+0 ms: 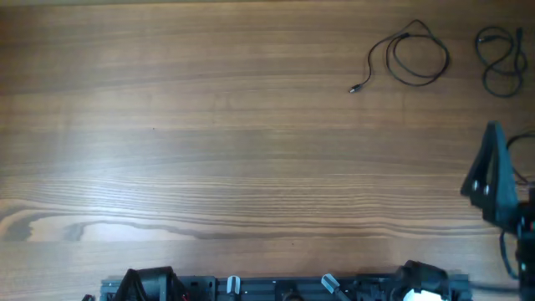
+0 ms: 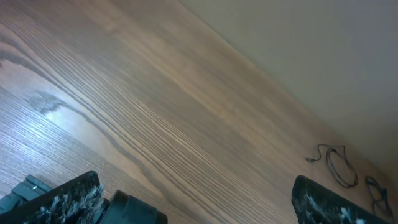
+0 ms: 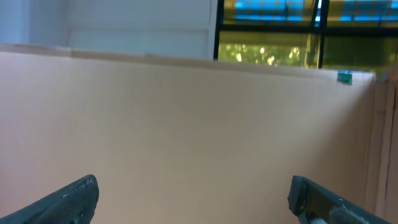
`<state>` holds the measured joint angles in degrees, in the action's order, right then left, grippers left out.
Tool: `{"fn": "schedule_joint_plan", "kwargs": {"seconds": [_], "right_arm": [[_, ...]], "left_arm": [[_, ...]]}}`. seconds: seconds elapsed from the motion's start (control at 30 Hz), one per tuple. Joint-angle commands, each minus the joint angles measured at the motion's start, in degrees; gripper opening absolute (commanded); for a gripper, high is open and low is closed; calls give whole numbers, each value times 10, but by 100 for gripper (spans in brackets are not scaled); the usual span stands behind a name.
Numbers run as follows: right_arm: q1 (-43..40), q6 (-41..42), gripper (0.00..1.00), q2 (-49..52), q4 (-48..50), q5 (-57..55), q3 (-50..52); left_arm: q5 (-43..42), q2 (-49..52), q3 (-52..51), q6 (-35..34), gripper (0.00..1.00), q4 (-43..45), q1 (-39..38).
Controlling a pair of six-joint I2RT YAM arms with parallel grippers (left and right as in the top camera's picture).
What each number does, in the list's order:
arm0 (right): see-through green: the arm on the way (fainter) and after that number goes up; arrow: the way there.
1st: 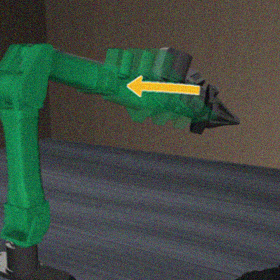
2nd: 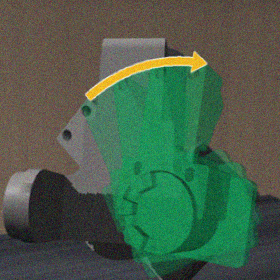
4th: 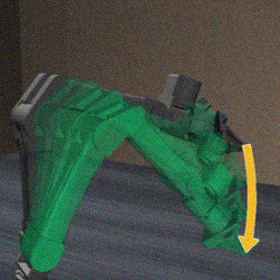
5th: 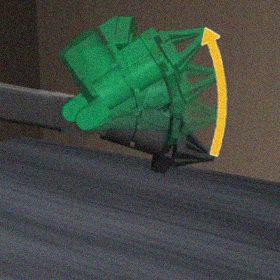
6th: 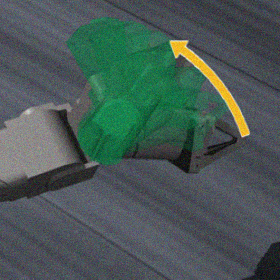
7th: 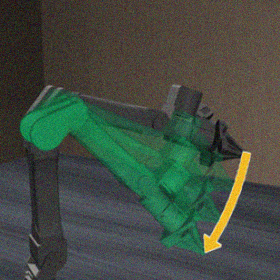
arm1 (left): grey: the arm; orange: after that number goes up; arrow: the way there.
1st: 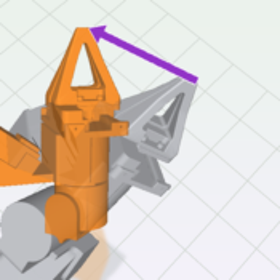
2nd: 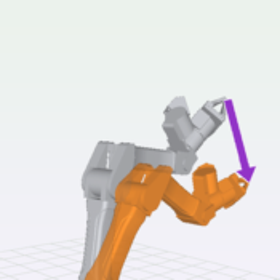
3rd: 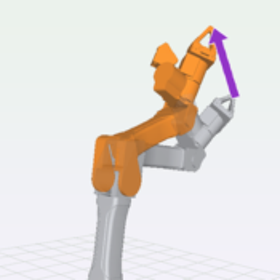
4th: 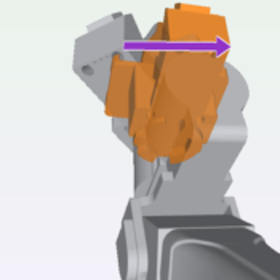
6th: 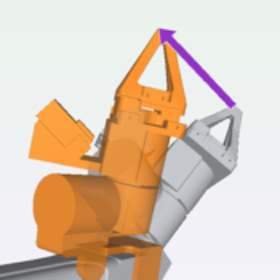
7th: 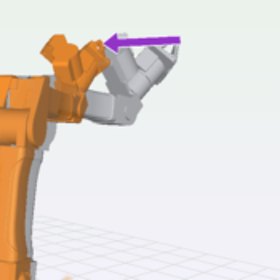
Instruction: Untangle cables
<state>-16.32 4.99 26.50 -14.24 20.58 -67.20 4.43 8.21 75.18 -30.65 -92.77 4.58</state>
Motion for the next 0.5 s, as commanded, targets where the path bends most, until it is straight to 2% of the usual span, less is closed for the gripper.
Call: {"fn": "schedule_joint_plan", "kwargs": {"seconds": [0.0,0.13,0.47], "right_arm": [[0,30,100,-28,-16,6,-5],[0,107,100,-31,-2,6,-28],[0,115,99,-92,19,5,-29]], "left_arm": [[3,-37,2,8,100,2,3],[3,-79,2,8,100,1,3],[-5,-79,3,1,100,-12,3]]}}
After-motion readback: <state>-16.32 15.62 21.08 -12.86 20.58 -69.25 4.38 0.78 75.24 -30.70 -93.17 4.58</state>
